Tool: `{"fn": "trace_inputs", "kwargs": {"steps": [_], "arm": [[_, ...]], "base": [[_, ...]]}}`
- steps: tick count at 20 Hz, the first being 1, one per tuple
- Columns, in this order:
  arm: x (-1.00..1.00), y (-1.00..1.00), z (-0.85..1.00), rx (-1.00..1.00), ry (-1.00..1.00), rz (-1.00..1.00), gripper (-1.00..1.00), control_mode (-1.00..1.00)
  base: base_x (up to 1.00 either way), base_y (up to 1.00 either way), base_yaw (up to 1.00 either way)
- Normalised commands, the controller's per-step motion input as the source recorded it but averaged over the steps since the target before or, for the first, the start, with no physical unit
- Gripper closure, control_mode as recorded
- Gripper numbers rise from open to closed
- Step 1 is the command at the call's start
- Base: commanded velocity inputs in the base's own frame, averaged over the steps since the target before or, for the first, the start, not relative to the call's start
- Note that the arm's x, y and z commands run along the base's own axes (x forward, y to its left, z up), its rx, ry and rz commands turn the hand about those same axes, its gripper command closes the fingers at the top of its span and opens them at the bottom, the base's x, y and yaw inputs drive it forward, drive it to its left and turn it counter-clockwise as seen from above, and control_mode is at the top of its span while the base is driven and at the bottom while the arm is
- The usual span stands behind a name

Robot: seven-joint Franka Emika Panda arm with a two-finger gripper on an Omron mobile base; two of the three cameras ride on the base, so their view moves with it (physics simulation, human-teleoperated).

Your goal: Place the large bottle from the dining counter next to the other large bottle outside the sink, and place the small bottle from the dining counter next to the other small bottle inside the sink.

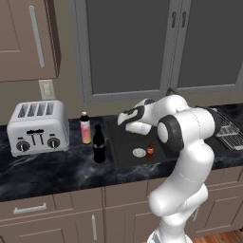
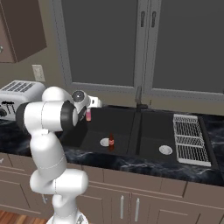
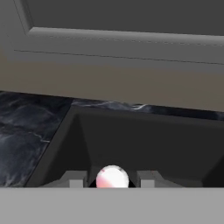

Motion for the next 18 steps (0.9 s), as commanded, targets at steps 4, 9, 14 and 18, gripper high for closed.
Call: {"fn": "trace_inputs", "kwargs": {"steps": [4, 9, 14, 18], "arm": [[0.0, -0.05, -0.13, 0.0, 0.0, 0.0, 1.0, -1.0], [0.0, -0.17, -0.18, 0.0, 0.0, 0.0, 1.0, -1.0], [0.01, -0.27, -0.17, 0.0, 0.0, 0.0, 1.0, -1.0], [0.11, -0.27, -0.14, 0.0, 0.0, 0.0, 1.0, -1.0]], "base": [[0.0, 0.0, 0.0], [0.0, 0.0, 0.0], [0.0, 0.0, 0.0], [0.0, 0.0, 0.0]]}}
